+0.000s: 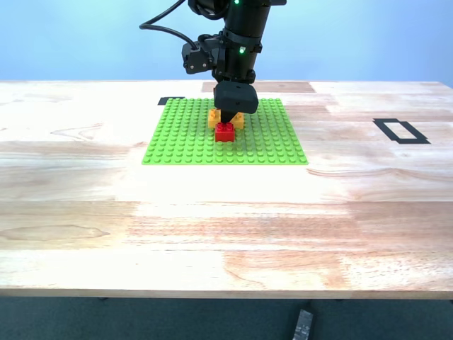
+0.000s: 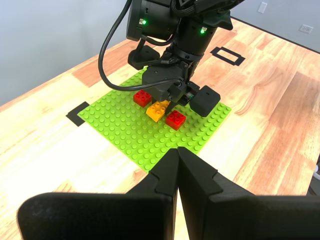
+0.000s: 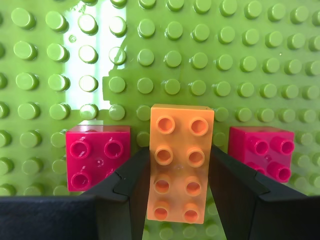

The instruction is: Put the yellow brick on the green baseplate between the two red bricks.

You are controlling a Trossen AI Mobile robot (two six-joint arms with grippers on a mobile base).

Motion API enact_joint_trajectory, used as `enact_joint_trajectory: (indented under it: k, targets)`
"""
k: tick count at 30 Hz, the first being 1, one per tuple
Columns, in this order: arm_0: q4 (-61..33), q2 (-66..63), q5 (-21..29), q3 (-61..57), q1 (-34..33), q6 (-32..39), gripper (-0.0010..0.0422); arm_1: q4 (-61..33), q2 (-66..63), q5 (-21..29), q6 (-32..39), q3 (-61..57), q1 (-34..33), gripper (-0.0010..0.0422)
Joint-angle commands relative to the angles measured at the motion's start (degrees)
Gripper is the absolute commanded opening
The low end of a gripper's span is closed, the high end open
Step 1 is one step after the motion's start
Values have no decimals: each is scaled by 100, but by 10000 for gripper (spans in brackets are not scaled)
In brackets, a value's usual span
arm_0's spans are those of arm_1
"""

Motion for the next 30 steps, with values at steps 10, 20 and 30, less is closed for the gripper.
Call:
enact_joint_trajectory:
  k: [10,20,30]
  targets:
    - [-26,2,0,2,2,4,0,-37,0,-96,195,0,2,176]
    - [-37,0,0,2,2,4,0,22,-92,33,232,2,-4,228]
    - [13,0,0,2,2,2,0,131,-470,70,350,2,-68,221]
